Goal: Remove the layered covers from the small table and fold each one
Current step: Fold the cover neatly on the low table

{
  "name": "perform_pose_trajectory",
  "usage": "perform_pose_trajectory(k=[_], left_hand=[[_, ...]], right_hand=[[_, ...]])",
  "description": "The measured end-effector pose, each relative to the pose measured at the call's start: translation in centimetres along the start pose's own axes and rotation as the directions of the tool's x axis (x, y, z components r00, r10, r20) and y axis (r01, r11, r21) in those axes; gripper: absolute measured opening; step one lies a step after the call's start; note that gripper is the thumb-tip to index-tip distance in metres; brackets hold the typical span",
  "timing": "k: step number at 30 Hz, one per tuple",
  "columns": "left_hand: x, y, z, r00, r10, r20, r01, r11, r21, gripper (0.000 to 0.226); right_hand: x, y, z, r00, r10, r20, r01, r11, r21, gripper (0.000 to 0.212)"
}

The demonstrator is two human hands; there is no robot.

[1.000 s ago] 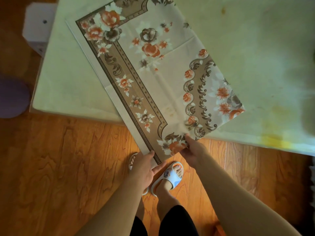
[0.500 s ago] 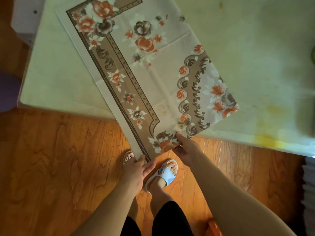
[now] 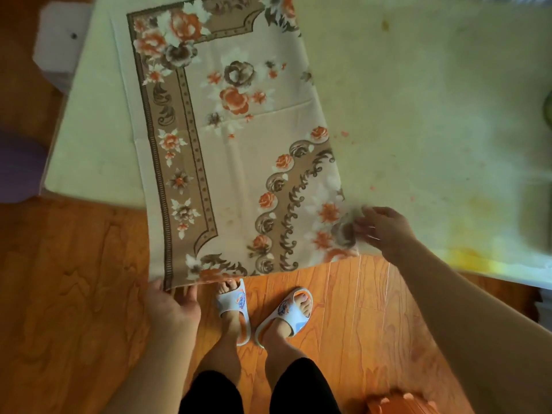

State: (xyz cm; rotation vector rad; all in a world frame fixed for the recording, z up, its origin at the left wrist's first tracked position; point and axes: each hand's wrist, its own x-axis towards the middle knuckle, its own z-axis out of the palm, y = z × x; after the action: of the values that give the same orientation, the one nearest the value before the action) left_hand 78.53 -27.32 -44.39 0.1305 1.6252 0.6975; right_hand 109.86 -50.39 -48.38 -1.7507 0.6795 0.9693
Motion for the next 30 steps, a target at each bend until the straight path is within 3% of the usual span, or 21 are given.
perform_pose_trajectory(k=[4, 7, 8, 9, 10, 11, 13, 16, 18, 20, 22, 24, 26, 27, 30], left_hand=[[2.6, 2.2, 0.0, 0.995, 0.04, 0.089, -0.041, 0.999, 0.01, 0.017], [5.7, 2.7, 0.1, 0.993, -0.03, 0.114, 0.003, 0.972, 0.235, 0.048], [5.7, 3.0, 0.6, 0.995, 0.056, 0.08, -0.089, 0.866, 0.493, 0.049], [5.9, 3.7, 1.4, 0.99, 0.121, 0.074, -0.141, 0.8, 0.583, 0.048], [5.3, 4.7, 2.3, 0.997, 0.048, 0.068, -0.073, 0.897, 0.436, 0.043], [5.7, 5.5, 2.9, 0.987, -0.008, 0.163, -0.039, 0.958, 0.282, 0.034], [4.5, 7.2, 4.2, 0.958, -0.045, 0.283, -0.044, 0.952, 0.303, 0.029], [3.2, 9.6, 8.8, 0.913, -0.077, 0.401, -0.084, 0.926, 0.369, 0.014], [3.1, 10.9, 13.0, 0.87, 0.025, 0.492, -0.281, 0.845, 0.455, 0.012], [3.8, 12.1, 17.1, 0.802, 0.026, 0.597, -0.411, 0.749, 0.519, 0.008], [4.5, 13.6, 21.3, 0.772, 0.004, 0.635, -0.431, 0.739, 0.519, 0.004], [5.4, 16.0, 24.8, 0.784, 0.009, 0.621, -0.418, 0.747, 0.517, 0.006], [7.6, 19.6, 26.8, 0.823, 0.08, 0.563, -0.43, 0.734, 0.526, 0.005], [9.8, 21.5, 27.3, 0.836, 0.105, 0.539, -0.432, 0.732, 0.527, 0.014], [13.9, 25.0, 27.2, 0.881, 0.085, 0.464, -0.366, 0.744, 0.559, 0.02]], right_hand=[[-0.2, -1.4, 5.7, 0.967, -0.252, -0.031, 0.222, 0.9, -0.376, 0.032], [-0.4, -3.3, 10.6, 0.937, -0.347, 0.042, 0.325, 0.821, -0.469, 0.048], [-0.3, -4.0, 12.0, 0.936, -0.344, 0.07, 0.335, 0.818, -0.468, 0.048], [-0.1, -4.9, 13.0, 0.938, -0.337, 0.078, 0.332, 0.815, -0.474, 0.046], [0.2, -5.7, 13.6, 0.944, -0.324, 0.069, 0.315, 0.816, -0.485, 0.039], [0.4, -6.3, 14.0, 0.948, -0.312, 0.057, 0.299, 0.823, -0.483, 0.029], [0.7, -6.8, 13.6, 0.961, -0.278, 0.01, 0.253, 0.861, -0.441, 0.016], [-0.1, -4.6, 10.7, 0.973, -0.178, -0.148, 0.133, 0.953, -0.273, 0.022], [-0.8, -1.4, 8.0, 0.95, -0.041, -0.31, 0.018, 0.997, -0.078, 0.027], [-1.8, 1.8, 6.3, 0.919, 0.094, -0.383, -0.037, 0.987, 0.154, 0.03], [-2.6, 3.8, 6.5, 0.934, 0.163, -0.317, -0.051, 0.941, 0.336, 0.03], [-3.4, 4.0, 8.6, 0.964, 0.179, -0.198, -0.084, 0.908, 0.41, 0.026], [-4.3, 3.0, 11.7, 0.979, 0.204, -0.032, -0.179, 0.915, 0.362, 0.018], [-4.6, 2.7, 13.3, 0.973, 0.226, 0.054, -0.232, 0.925, 0.301, 0.017], [-5.3, 1.8, 17.5, 0.903, 0.319, 0.288, -0.36, 0.928, 0.099, 0.02]])
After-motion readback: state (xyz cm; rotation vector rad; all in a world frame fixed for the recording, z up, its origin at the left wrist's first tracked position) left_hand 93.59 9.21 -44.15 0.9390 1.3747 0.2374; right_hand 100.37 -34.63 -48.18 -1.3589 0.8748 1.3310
